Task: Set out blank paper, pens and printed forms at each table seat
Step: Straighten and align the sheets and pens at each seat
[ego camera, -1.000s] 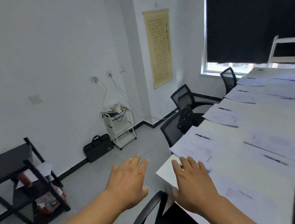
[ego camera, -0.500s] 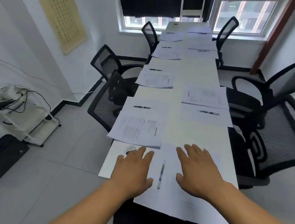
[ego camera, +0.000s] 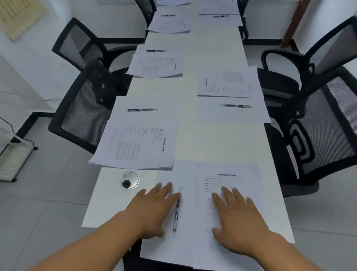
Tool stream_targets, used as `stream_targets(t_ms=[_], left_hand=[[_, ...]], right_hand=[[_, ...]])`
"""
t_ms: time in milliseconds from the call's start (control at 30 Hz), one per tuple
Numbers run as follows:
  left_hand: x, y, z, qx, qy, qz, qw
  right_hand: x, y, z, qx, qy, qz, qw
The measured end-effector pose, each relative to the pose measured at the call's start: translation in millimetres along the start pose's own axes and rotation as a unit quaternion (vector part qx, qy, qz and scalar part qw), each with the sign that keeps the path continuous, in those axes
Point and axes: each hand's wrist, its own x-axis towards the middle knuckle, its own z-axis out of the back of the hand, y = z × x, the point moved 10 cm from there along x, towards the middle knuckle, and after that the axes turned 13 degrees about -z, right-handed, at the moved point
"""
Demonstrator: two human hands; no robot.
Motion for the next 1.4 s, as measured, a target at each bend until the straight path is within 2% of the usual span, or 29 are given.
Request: stream_targets(t_ms=[167,333,900,1400], left_hand=[[25,0,-8,0.003,-0.005,-0.023,1.000],[32,-2,-12,-0.046,-0.019,-0.011,0.999],[71,-39,-4,-0.049,-0.040,-0.009,0.998],[73,-39,-1,-0.053,-0.047,-0.010,0.997]], right_hand=[[22,-7,-24,0.041,0.029,0.003,0.999],[31,-21,-43,0.062,0.070,-0.007,0.996],[39,-85,-48,0.052,0.080,-0.039,0.995],[45,-76,-47,0.051,0.085,-0.033,0.994]])
